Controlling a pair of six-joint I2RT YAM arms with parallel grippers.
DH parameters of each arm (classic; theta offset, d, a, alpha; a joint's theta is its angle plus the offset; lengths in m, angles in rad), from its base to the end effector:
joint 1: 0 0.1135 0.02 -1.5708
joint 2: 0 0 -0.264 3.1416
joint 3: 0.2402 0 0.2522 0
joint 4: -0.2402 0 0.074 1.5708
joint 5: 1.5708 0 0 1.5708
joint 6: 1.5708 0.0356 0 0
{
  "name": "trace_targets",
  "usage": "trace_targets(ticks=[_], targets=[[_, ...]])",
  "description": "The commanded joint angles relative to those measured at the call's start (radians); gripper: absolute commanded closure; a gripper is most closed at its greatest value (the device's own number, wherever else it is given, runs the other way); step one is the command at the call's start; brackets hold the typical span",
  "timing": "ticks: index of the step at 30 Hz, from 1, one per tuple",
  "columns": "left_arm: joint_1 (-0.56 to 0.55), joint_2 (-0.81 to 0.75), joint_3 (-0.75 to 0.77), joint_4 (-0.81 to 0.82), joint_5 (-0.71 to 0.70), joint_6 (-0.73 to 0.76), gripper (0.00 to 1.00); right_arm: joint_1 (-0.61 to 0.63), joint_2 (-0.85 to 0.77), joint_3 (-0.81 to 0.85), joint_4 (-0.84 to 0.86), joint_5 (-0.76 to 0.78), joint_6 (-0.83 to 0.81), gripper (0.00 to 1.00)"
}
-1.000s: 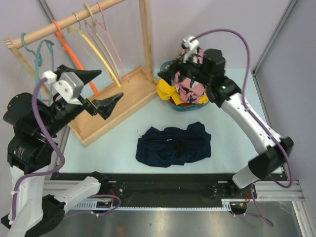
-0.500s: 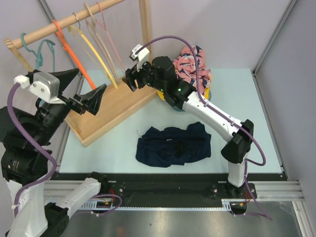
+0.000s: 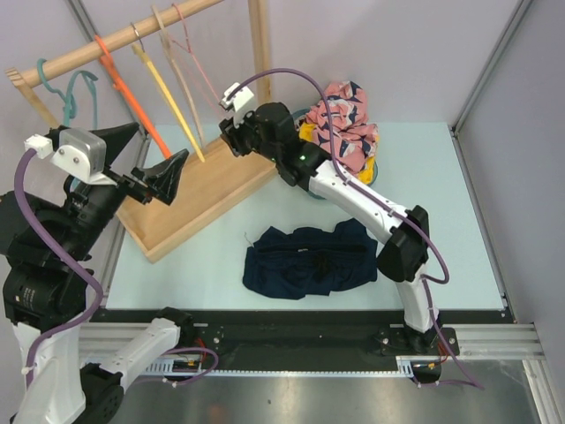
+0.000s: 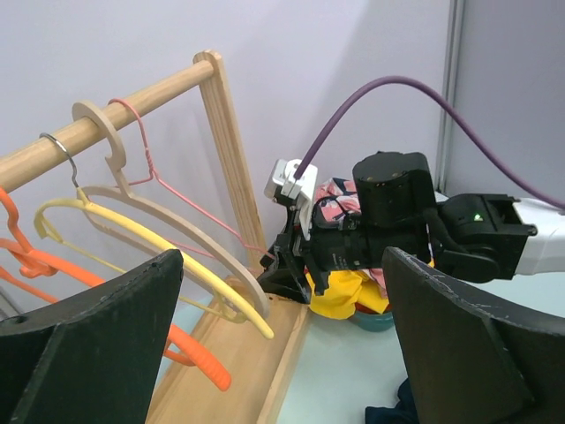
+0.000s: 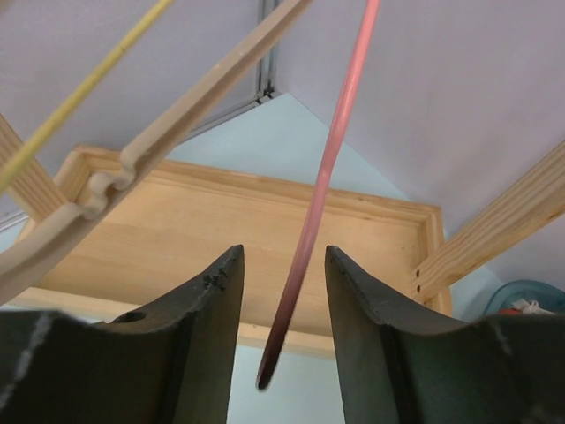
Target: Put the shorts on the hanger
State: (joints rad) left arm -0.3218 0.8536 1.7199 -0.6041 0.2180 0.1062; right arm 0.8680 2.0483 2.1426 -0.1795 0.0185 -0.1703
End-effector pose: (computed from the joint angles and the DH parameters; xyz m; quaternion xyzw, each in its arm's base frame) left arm 0.0587 -0.0277 0.5662 0.2128 0.5729 -0.1507 0.7771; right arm 0.3164 0.3725 0.4214 -0.3600 0.6426 0.2248 0.6379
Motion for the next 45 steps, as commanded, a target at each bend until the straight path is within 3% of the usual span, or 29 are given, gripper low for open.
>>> trace_targets(ticks=[1,4,6,7,17,25,35,41,45], targets=[[0.015,-0.002,-0.003,0.029,-0.043,0.006,0.0,-0.012,0.044,0.086,0.018,0.024,-0.021,0.57],[0.015,-0.001,-0.003,0.03,-0.055,0.009,0.0,-0.023,0.056,0.118,0.029,0.035,-0.038,0.85],[0.016,-0.001,-0.008,0.033,-0.075,0.009,0.0,-0.027,0.061,0.151,0.026,0.041,-0.041,0.98],[0.017,-0.001,-0.011,0.035,-0.084,0.007,0.0,-0.034,0.059,0.158,0.029,0.043,-0.041,1.0],[0.024,0.01,-0.011,0.053,-0.209,-0.002,0.0,-0.072,-0.03,0.086,0.221,0.058,0.018,1.0],[0.024,0.01,-0.057,0.069,-0.197,0.012,0.0,-0.112,-0.112,0.01,0.219,0.026,0.055,1.0],[0.024,0.062,-0.147,0.004,0.104,0.105,0.0,-0.208,-0.419,-0.325,0.186,-0.06,0.052,1.0],[0.023,0.084,-0.201,-0.02,0.277,0.167,0.0,-0.329,-0.607,-0.496,0.008,-0.217,0.032,1.0],[-0.035,0.096,-0.274,-0.065,0.405,0.259,0.0,-0.414,-0.765,-0.633,-0.211,-0.362,-0.015,1.0]])
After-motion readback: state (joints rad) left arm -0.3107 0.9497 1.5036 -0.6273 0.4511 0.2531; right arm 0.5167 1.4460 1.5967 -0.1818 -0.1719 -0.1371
